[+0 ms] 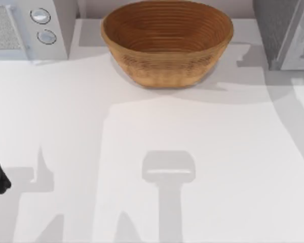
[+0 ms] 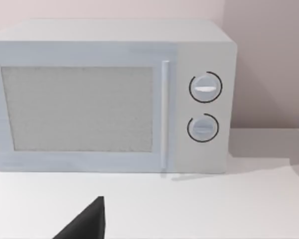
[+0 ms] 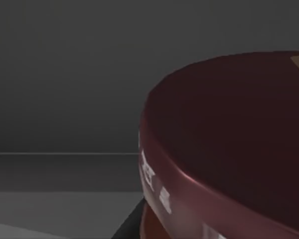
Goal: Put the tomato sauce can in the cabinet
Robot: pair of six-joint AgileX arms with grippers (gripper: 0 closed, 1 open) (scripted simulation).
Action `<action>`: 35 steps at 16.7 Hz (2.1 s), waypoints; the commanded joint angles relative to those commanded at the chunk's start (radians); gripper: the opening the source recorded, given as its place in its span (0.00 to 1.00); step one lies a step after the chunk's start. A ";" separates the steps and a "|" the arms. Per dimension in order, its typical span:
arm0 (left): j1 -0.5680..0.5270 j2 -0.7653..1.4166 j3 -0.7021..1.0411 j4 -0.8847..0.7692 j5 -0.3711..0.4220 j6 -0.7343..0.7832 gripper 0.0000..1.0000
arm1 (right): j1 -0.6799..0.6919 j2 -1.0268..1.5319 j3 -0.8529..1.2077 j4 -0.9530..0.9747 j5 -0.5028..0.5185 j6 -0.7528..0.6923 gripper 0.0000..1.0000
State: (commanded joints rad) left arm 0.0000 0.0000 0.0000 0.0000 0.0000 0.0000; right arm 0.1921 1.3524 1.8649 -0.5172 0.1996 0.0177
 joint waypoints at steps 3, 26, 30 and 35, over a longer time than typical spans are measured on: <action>0.000 0.000 0.000 0.000 0.000 0.000 1.00 | -0.005 -0.001 -0.001 0.003 -0.002 0.002 0.00; 0.000 0.000 0.000 0.000 0.000 0.000 1.00 | -0.089 0.514 0.434 0.082 -0.078 0.001 0.45; 0.000 0.000 0.000 0.000 0.000 0.000 1.00 | -0.089 0.514 0.434 0.082 -0.078 0.001 0.75; 0.000 0.000 0.000 0.000 0.000 0.000 1.00 | -0.089 0.514 0.434 0.082 -0.078 0.001 1.00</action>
State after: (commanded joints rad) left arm 0.0000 0.0000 0.0000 0.0000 0.0000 0.0000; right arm 0.1027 1.8662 2.2989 -0.4357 0.1214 0.0191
